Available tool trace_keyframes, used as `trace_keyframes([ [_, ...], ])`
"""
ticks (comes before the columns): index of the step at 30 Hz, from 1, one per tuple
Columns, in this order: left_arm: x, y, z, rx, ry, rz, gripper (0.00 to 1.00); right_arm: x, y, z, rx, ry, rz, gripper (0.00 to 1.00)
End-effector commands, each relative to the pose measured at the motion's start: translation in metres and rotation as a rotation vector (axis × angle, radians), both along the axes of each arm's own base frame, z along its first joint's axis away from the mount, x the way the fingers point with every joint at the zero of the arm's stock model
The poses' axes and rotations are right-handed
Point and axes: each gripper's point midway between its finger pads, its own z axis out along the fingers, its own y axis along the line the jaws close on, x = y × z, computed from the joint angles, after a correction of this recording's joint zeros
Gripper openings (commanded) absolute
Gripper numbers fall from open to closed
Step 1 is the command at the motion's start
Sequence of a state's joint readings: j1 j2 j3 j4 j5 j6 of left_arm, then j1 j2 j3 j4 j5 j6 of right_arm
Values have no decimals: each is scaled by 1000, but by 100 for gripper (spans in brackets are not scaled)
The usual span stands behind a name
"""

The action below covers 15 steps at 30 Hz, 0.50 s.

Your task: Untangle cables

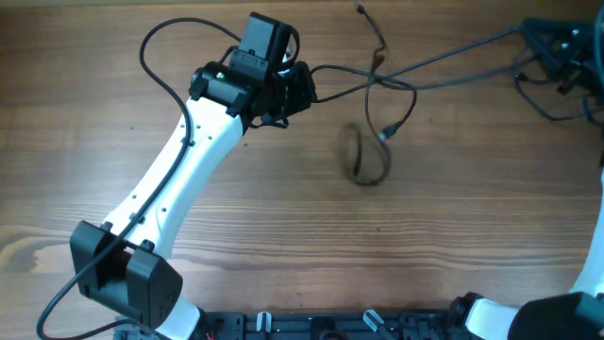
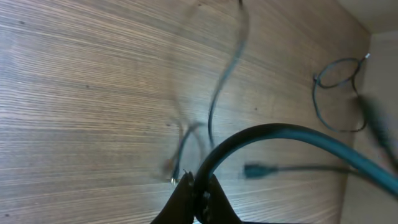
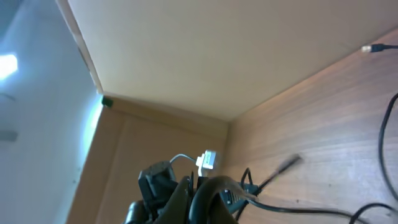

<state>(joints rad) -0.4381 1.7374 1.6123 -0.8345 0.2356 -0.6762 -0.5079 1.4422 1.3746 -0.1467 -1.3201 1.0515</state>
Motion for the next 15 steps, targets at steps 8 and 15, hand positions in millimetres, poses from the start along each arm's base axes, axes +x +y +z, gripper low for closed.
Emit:
trace_keyframes([
  [8, 20, 36, -17, 161, -90, -36, 4, 27, -13, -69, -140, 32, -11, 4],
  [15, -19, -85, 40, -221, -212, -383, 4, 28, 80, -136, -441, 170, 99, 5],
])
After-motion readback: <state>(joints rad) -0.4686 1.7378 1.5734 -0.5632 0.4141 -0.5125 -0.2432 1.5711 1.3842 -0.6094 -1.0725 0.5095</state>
